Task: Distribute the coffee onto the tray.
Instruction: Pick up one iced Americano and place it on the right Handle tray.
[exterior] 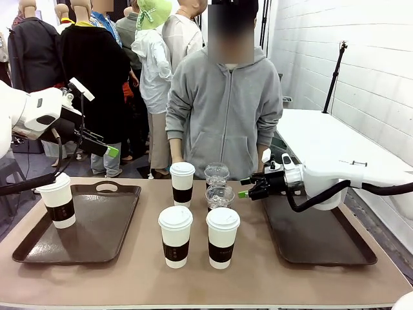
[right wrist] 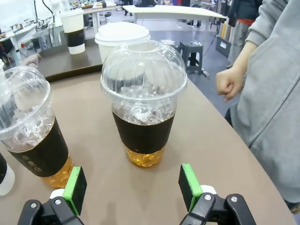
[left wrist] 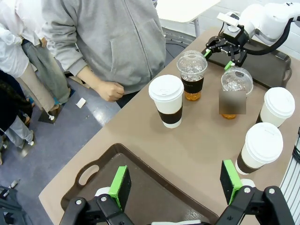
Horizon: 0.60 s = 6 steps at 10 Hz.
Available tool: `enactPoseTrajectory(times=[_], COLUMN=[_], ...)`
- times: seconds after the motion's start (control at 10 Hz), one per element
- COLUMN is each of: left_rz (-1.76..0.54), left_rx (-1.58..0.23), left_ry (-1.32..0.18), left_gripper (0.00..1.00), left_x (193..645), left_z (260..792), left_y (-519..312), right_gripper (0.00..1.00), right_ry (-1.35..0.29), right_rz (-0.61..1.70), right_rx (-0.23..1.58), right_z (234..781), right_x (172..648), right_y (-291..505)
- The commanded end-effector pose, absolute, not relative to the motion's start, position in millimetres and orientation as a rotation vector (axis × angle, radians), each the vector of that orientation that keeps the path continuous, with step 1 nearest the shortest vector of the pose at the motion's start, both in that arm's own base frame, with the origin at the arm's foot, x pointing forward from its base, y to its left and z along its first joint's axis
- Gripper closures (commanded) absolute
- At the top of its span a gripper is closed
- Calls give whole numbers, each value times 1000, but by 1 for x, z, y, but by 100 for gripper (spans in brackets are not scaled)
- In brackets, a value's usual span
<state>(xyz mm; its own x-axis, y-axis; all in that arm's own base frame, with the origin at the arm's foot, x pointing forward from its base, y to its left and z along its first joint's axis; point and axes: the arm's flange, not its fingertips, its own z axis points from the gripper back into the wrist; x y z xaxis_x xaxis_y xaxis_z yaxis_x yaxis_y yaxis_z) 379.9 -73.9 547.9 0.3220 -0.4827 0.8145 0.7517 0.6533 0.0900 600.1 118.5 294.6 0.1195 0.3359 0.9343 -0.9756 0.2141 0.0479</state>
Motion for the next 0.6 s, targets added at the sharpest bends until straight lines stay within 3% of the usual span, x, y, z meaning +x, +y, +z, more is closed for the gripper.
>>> enactPoseTrajectory(times=[0.0, 0.5], left_rz=[-828, -828], left_rx=[-339, -339], left_ry=[-932, -932], left_gripper=[0, 0], left_x=[381, 381], left_z=[546, 546], left_y=[-73, -73], right_gripper=[0, 0], right_ry=[-960, -954], right_rz=[1136, 1142], right_rx=[848, 858], right_z=[291, 271], right_x=[607, 631], right_y=[124, 145])
